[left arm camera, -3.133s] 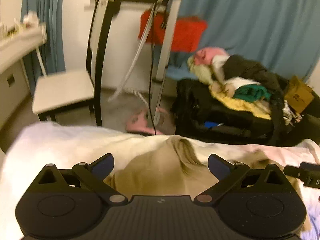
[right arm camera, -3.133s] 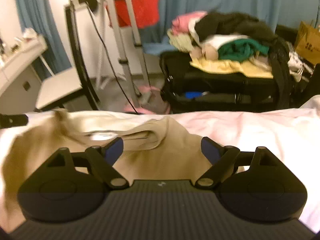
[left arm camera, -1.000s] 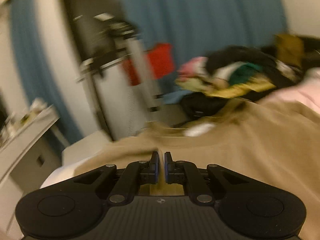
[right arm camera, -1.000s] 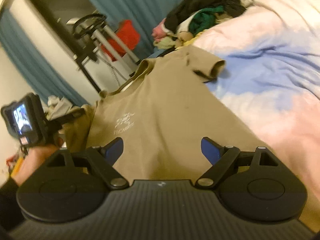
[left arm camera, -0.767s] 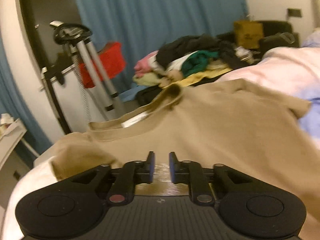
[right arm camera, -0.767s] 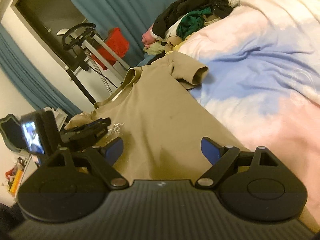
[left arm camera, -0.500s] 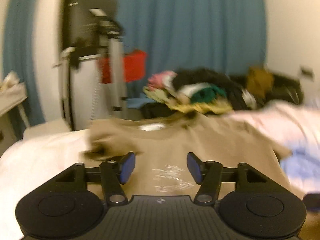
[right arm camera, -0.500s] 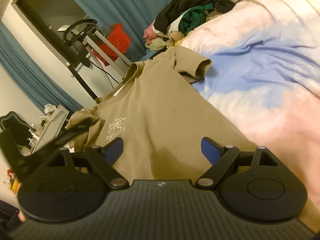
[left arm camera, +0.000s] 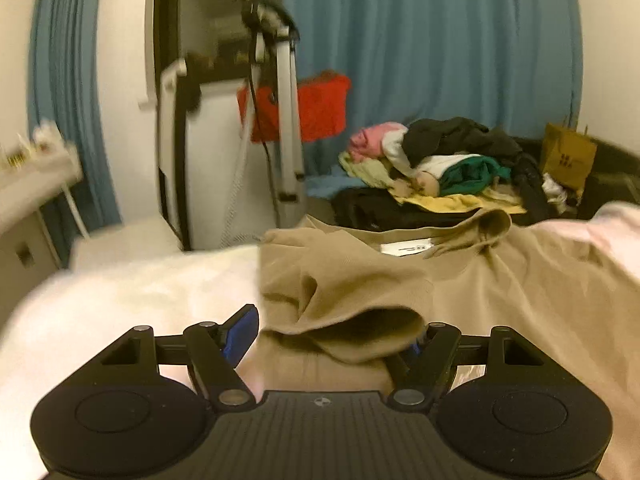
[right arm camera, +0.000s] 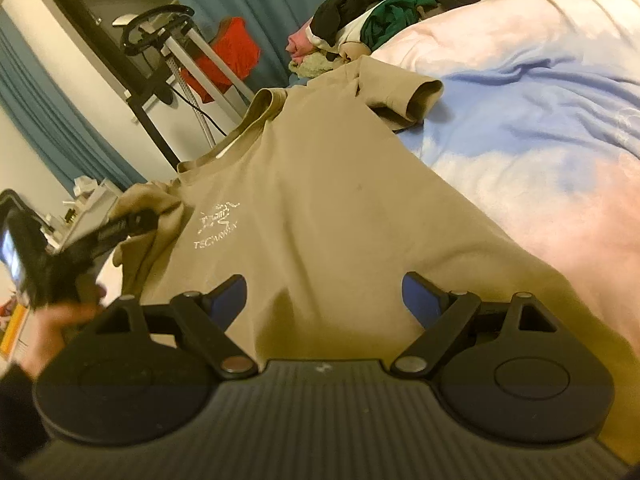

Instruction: Fold clothes

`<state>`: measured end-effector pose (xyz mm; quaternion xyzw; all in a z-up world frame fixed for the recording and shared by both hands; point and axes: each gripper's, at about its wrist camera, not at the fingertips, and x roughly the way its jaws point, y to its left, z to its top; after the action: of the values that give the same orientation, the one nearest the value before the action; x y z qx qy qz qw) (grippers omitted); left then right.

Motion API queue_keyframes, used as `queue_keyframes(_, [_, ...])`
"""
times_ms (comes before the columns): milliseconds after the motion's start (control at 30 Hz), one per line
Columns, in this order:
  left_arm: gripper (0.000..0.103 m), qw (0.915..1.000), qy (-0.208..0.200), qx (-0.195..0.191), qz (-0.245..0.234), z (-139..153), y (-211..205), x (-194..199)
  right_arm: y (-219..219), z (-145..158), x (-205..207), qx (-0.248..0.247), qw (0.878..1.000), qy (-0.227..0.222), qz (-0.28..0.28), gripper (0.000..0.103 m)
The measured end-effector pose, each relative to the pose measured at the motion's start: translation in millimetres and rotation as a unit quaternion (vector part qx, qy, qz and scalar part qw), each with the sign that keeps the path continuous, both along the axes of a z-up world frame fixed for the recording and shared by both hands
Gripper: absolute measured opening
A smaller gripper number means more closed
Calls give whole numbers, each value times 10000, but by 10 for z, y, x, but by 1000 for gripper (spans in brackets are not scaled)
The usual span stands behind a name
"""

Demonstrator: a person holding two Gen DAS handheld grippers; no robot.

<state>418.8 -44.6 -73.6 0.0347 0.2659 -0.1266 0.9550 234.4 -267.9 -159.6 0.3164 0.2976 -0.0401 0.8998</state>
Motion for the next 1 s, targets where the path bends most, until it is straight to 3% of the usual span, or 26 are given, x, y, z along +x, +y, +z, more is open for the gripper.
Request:
queue_keyframes(33, [54, 9998, 101, -137, 102, -4, 49, 86, 12, -5, 12, -47, 10000, 8, 7, 86])
queue_keyframes(67, [27, 9984, 324, -363, 291, 4, 131, 188, 23, -9, 25, -93, 10000, 17, 13, 86])
queue_keyframes(100, [17, 9950, 597, -625, 508, 16, 222, 297, 35, -14, 37, -140, 9999, 25, 20, 86])
queue_keyframes(200, [14, 9798, 1180, -1275, 991, 111, 595, 526, 79, -18, 71, -296, 9995, 53, 42, 86])
queue_keyframes(333, [12, 9622, 1816, -1181, 1648, 369, 1125, 810, 112, -17, 120, -438, 9990, 61, 53, 86])
queue_keyframes(400, [11, 9572, 1911, -1015, 1922, 548, 1393, 922, 125, -22, 138, -490, 9988, 66, 56, 86])
queue_keyframes(500, [14, 9593, 1468, -792, 2278, 782, 1746, 936, 146, -28, 160, -573, 9983, 73, 70, 87])
queue_keyframes(667, [42, 9545, 966, -1027, 2628, 734, 2251, 665, 177, -17, 162, -695, 9975, 86, 86, 87])
queue_keyframes(700, [52, 9530, 958, -1179, 2620, 677, 2329, 564, 178, -16, 159, -703, 9975, 85, 84, 86])
queue_keyframes(767, [59, 9496, 953, -1504, 2578, 560, 2467, 351, 183, -13, 153, -719, 9973, 84, 81, 86])
queue_keyframes(867, [60, 9394, 1025, -2211, 2411, 357, 2594, -39, 201, -3, 150, -733, 9972, 88, 82, 86])
queue_keyframes(1000, [60, 9149, 1151, -3196, 2182, 36, 2589, -517, 231, 3, 141, -773, 9969, 92, 109, 86])
